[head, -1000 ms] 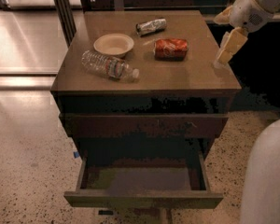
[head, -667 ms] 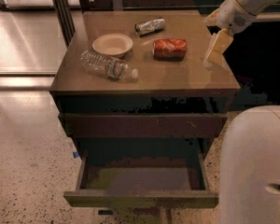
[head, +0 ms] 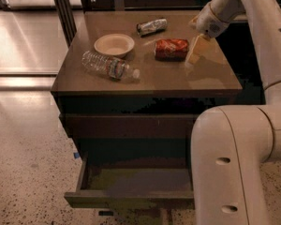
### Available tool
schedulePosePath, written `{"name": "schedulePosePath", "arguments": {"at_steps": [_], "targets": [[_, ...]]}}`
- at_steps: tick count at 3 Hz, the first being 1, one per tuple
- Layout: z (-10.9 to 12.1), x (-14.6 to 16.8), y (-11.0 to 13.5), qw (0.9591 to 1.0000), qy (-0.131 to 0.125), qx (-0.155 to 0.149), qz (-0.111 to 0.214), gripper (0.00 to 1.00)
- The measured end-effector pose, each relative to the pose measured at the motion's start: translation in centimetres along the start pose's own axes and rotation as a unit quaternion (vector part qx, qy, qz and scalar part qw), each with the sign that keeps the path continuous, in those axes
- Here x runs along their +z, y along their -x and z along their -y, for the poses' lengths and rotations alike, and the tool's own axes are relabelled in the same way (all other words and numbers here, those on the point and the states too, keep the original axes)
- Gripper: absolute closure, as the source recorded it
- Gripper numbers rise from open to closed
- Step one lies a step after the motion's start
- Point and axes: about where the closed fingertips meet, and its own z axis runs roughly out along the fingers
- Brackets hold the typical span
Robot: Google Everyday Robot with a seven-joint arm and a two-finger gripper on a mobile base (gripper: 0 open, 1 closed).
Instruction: Place coke can into middle drawer
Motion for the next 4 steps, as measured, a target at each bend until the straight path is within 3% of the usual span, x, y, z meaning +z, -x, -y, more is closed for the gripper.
{"name": "schedulePosePath", "arguments": {"at_steps": [2, 4], "targets": [[1.2, 0.0, -0.7, 0.9996, -0.025, 0.01, 0.011, 0.0], [1.2, 2.6, 0.8, 0.9989, -0.008, -0.005, 0.045, 0.0]]}}
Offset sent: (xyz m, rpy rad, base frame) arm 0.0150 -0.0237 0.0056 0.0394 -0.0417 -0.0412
